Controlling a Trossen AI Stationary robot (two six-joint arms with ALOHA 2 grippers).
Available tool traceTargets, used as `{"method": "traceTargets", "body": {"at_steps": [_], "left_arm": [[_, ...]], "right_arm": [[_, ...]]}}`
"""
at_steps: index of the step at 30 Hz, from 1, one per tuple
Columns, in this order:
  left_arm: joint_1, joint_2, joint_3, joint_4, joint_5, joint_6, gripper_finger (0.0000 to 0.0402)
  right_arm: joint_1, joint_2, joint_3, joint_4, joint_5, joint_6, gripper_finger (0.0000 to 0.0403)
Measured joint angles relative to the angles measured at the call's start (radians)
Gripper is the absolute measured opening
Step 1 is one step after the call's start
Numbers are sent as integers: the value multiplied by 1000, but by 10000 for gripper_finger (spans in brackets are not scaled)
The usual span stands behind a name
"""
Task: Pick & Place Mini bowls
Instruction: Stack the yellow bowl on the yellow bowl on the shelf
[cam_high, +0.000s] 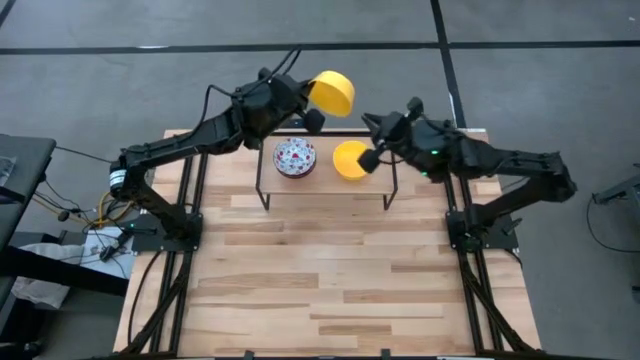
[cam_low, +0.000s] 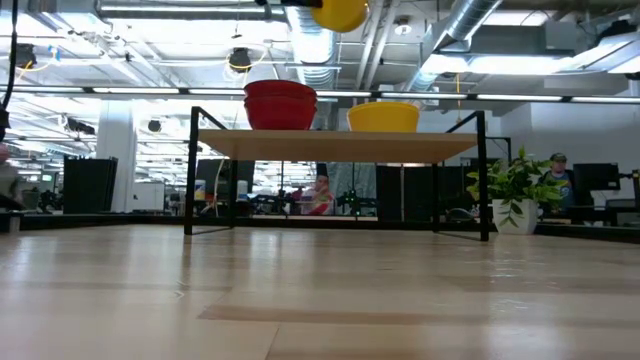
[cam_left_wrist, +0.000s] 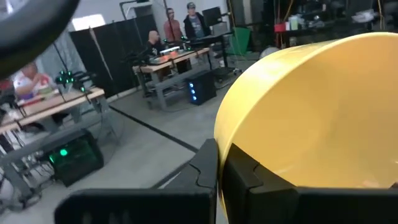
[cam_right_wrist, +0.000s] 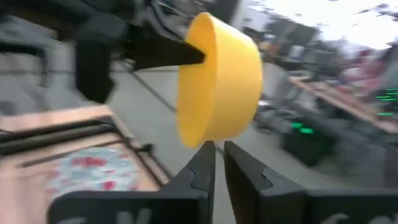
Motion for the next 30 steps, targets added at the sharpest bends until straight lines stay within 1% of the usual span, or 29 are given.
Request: {"method": "traceTargets", "body": {"at_steps": [2, 5, 9, 12, 15, 17, 25, 30], "left_arm": [[0, 0, 0, 0, 3, 37, 3], [-5, -1, 0, 0, 3, 78, 3], [-8, -1, 0, 0, 8, 89, 3], [-2, -1, 0, 0, 29, 105, 3], [-1, -1, 0, 8, 40, 105, 3], [-3, -1, 0, 19, 40, 105, 3], [-3, -2, 0, 29, 40, 104, 3], [-3, 1, 0, 36, 40, 102, 3]], "right_arm": [[4, 46, 41, 0, 46, -29, 43], [5, 95, 93, 1, 50, -48, 64], [13, 133, 143, 1, 47, -47, 78], [30, 146, 174, 2, 62, -47, 81], [37, 151, 184, 0, 114, -50, 82], [27, 151, 184, 0, 130, -49, 82], [-10, 151, 185, -1, 126, -48, 82], [-12, 151, 185, -1, 118, -48, 82]]}}
